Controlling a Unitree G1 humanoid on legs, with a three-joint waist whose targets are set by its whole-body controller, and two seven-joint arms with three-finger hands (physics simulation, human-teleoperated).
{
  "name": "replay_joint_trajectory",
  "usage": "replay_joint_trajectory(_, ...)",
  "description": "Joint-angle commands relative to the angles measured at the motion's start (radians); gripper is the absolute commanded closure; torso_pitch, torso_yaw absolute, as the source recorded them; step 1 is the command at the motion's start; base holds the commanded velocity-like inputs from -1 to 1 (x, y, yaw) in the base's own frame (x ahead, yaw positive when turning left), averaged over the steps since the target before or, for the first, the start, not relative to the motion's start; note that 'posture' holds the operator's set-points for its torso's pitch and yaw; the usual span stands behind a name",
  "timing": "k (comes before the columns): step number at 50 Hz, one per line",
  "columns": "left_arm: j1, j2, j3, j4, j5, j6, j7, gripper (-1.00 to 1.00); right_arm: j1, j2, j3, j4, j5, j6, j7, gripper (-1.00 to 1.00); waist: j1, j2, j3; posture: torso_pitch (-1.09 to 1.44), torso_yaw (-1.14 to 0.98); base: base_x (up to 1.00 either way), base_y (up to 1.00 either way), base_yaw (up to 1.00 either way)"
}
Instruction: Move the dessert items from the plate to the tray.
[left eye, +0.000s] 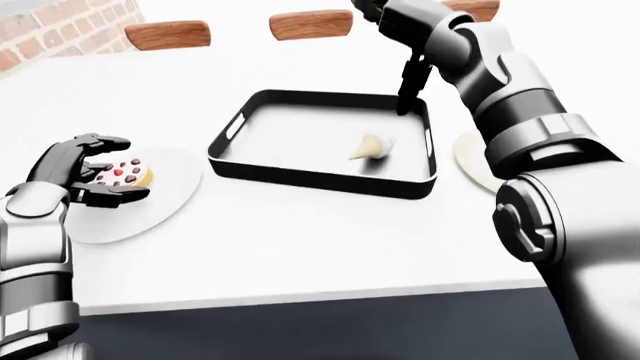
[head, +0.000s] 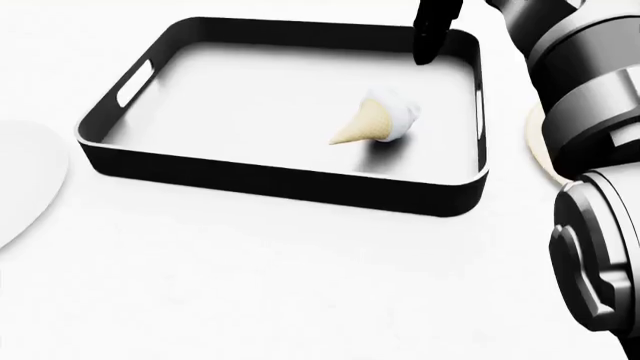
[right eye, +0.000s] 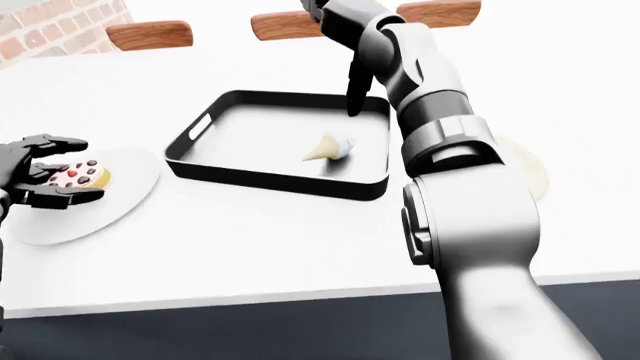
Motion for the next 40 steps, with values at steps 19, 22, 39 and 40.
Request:
replay_joint_trajectory(19, -0.059, 0.022, -0.006, 0.012, 0.015, -0.050, 0.014, 0.00, -0.031, -0.011, -0.008, -0.041, 0.019, -0.007, -0.023, -1.00, 0.000, 0.009, -0.032, 0.00, 0.00, 0.00, 0.00, 0.00)
replay_joint_trajectory(22, -0.063, 0.022, -0.009, 0.012, 0.018, -0.049, 0.012, 0.04, -0.032, -0.013, -0.008, -0.042, 0.020, -0.006, -0.022, -1.00, -0.001, 0.009, -0.032, 0.00, 0.00, 0.00, 0.00, 0.00)
replay_joint_trajectory(39, -0.170, 0.045, -0.034, -0.034, 0.063, 0.014, -0.034, 0.40, -0.032, -0.016, -0.009, -0.042, 0.026, -0.006, -0.023, -1.00, 0.000, -0.005, -0.026, 0.00, 0.00, 0.00, 0.00, 0.00)
replay_joint_trajectory(40, -0.171, 0.044, -0.033, -0.038, 0.065, 0.017, -0.034, 0.40, -0.031, -0.017, -0.009, -0.042, 0.025, -0.006, -0.023, -1.00, 0.000, -0.005, -0.026, 0.00, 0.00, 0.00, 0.00, 0.00)
